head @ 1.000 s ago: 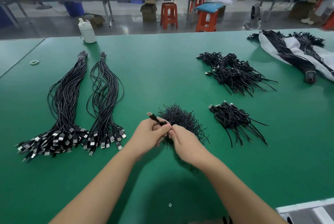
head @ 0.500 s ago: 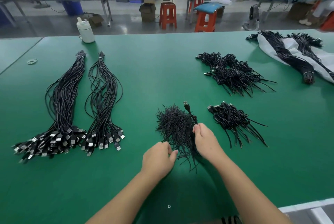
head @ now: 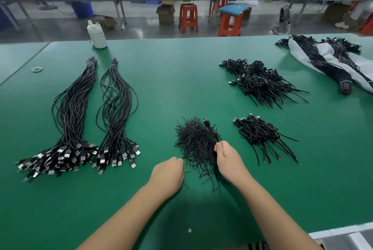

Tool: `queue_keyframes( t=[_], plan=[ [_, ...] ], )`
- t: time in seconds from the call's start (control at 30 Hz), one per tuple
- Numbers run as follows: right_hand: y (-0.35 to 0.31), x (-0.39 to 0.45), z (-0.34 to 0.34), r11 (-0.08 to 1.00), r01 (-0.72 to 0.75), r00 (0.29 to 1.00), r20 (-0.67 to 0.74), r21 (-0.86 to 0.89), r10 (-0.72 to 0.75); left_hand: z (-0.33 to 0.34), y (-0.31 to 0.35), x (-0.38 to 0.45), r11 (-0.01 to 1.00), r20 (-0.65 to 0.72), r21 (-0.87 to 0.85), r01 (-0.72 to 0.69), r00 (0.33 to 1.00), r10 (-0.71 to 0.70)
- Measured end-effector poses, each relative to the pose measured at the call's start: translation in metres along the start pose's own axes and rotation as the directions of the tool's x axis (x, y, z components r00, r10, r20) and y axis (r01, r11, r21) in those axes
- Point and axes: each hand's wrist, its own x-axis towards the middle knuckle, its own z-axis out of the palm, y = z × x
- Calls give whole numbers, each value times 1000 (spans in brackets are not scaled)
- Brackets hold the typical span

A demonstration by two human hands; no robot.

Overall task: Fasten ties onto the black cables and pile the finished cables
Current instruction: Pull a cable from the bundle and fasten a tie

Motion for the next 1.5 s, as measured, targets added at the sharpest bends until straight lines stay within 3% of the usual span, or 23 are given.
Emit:
queue_keyframes(
  t=[0.17, 0.3, 0.5, 0.67, 0.9, 1.0, 1.17, 1.23, 1.37, 1.5],
  plan=[
    [-3, -1, 3, 1000, 11, 1000, -10, -9, -11, 0, -16, -7, 998, -26, 66, -22, 999, 23],
    [-4, -1, 1, 1000, 11, 999, -40, 25, -10, -1, -26, -12, 992, -142, -79, 95, 984, -105],
    [-6, -2, 1, 999, 15, 999, -33, 43, -14, 9, -28, -20, 970, -121, -103, 219, 965, -231],
    [-9, -5, 3, 999, 31, 999, -15, 33, -31, 14, -24, -17, 968, -121, -141, 206, 967, -223],
    [-10, -8, 5, 999, 41, 999, 20, 27, -42, 2, -42, -16, 918, -191, -368, 149, 954, -232],
    [-13, -12, 7, 995, 62, 996, 58, 77, -66, -14, -44, -18, 818, -229, -551, 163, 913, -336],
    [-37, -27, 18, 949, 102, 974, 164, 298, -157, -46, -24, -22, 376, -119, -924, 67, 885, -450],
    [-48, -33, 21, 929, 147, 958, 186, 340, -220, -56, -11, -25, 291, -137, -957, -10, 896, -422],
    [-59, -38, 24, 898, 161, 938, 220, 409, -268, -63, 8, -32, 357, -261, -924, -135, 906, -334],
    [-61, -39, 25, 827, 57, 945, 237, 559, -226, -63, 5, -34, 464, -334, -869, -170, 894, -298]
  ],
)
